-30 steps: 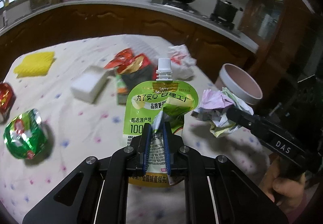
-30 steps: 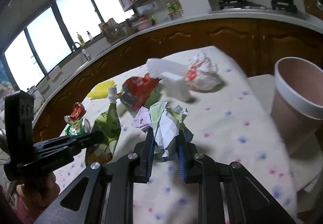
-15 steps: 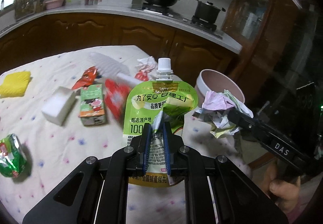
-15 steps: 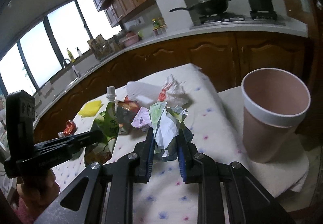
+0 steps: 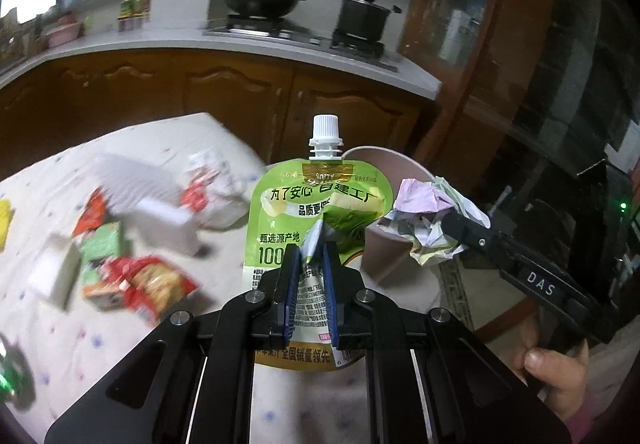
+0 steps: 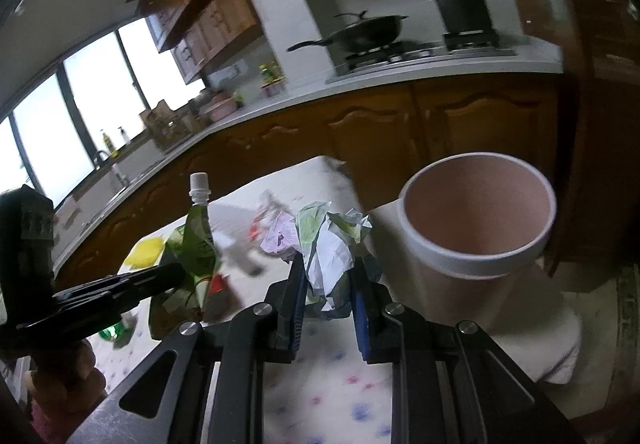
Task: Collect trash
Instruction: 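Carry both items to the pink bin and open both tools over it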
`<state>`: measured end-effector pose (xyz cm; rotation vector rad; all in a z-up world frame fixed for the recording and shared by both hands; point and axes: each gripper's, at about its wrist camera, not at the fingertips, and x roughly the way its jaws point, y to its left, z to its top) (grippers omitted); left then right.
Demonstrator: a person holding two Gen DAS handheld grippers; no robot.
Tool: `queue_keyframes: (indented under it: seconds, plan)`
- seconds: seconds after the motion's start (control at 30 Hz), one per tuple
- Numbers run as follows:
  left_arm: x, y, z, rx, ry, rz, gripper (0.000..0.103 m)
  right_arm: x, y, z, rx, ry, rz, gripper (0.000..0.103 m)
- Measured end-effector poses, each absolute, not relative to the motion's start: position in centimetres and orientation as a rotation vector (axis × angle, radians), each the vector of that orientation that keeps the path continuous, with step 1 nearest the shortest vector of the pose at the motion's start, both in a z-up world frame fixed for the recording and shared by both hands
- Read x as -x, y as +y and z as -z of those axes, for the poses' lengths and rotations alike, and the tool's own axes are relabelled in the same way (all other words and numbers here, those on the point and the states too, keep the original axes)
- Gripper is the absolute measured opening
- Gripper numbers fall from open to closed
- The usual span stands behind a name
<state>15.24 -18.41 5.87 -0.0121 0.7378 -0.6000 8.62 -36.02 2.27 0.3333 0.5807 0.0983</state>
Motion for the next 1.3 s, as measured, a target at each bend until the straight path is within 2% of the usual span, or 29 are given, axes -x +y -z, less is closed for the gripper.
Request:
queue_keyframes:
  seconds: [0.53, 0.8, 1.03, 1.1, 1.17, 1.2, 1.27, 1.3]
  plan:
    - [-22.4, -30.7, -6.0, -0.057, 0.783, 0.743, 0.011, -11.7, -45.0, -2.8, -0.346, 0.572, 0.116, 0.021]
    - [-26.7, -36.5, -4.1, -0.131, 0.923, 0.761, 0.011, -14.7, -47.6, -1.4, -0.353, 0.632, 0.153, 0.021]
    - [-28.3, -38.1, -2.2, -0.141, 0.994, 0.757, 0.012, -16.6, -48.9, 0.3, -0.372, 0.706, 0.178, 0.025]
    - [-28.7, -38.3, -1.6, -0.128, 1.006, 0.756, 0.015, -16.7, -49.2, 0.8, -0.389, 0.717, 0.177, 0.028]
    - [-28.9, -38.4, -1.3, -0.122, 1.014, 0.751, 0.023, -16.9, -49.4, 1.0, -0.392, 0.724, 0.181, 0.031]
    - [-28.9, -38.1, -1.2, -0.119, 1.015, 0.746, 0.030, -17.0, -49.6, 1.1, -0.395, 0.727, 0.181, 0.033]
    - [-28.9, -37.9, -1.2, -0.110, 1.008, 0.749, 0.031, -17.1, -49.9, 1.3, -0.405, 0.727, 0.185, 0.040]
    - [-28.9, -37.8, -1.2, -0.110, 1.003, 0.746, 0.031, -17.1, -49.9, 1.3, -0.405, 0.728, 0.188, 0.041]
